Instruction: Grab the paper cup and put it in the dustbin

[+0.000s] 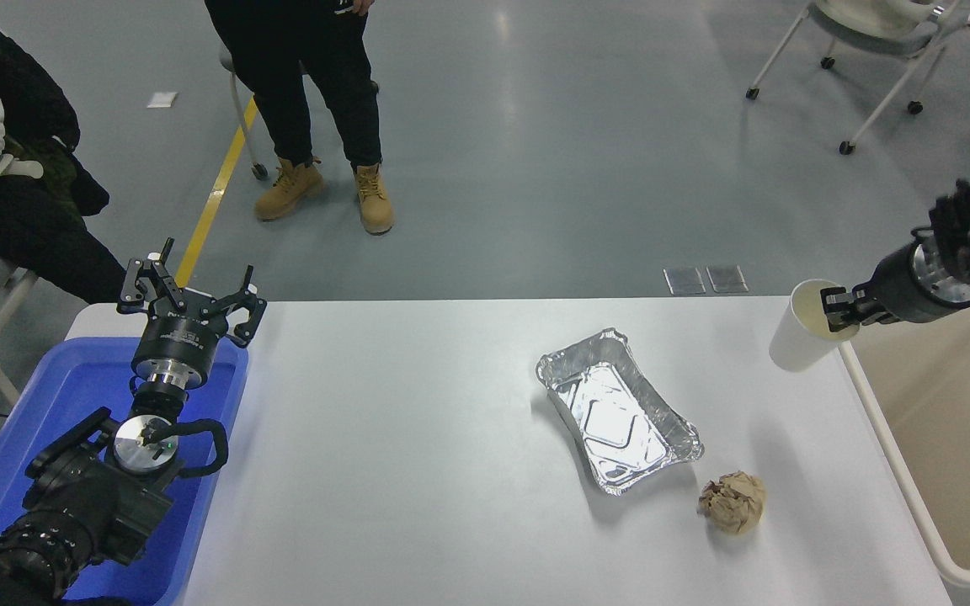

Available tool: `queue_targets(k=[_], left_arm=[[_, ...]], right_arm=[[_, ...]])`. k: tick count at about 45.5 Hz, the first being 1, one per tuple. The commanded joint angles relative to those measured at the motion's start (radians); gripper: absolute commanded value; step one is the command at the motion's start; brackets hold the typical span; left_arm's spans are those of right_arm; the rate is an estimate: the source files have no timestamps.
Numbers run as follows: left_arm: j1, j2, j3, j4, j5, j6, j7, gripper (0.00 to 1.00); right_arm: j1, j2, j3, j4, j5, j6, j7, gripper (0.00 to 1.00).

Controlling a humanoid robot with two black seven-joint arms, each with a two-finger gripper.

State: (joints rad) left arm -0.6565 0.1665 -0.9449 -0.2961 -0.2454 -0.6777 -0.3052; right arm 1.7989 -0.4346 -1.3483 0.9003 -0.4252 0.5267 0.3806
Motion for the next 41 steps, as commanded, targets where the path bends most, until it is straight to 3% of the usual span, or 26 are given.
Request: queue_targets(k=[1, 11, 41], left_arm=[[0.0, -0.001, 0.0, 0.0, 0.0, 0.0, 0.0, 0.99], [0.0, -0.001, 0.0, 0.0, 0.0, 0.0, 0.0, 0.99], [0.0, -0.001, 0.0, 0.0, 0.0, 0.001, 0.0, 0.99]], right_arm=[[0.27, -0.035, -0.02, 0.166, -0.035, 0.096, 0.0, 0.0], [0.444, -0.046, -0.043, 0.177, -0.035, 0.259, 0.0, 0.0], [0.525, -0.073, -0.06, 0.197, -0.046, 0.259, -0.006, 0.0]])
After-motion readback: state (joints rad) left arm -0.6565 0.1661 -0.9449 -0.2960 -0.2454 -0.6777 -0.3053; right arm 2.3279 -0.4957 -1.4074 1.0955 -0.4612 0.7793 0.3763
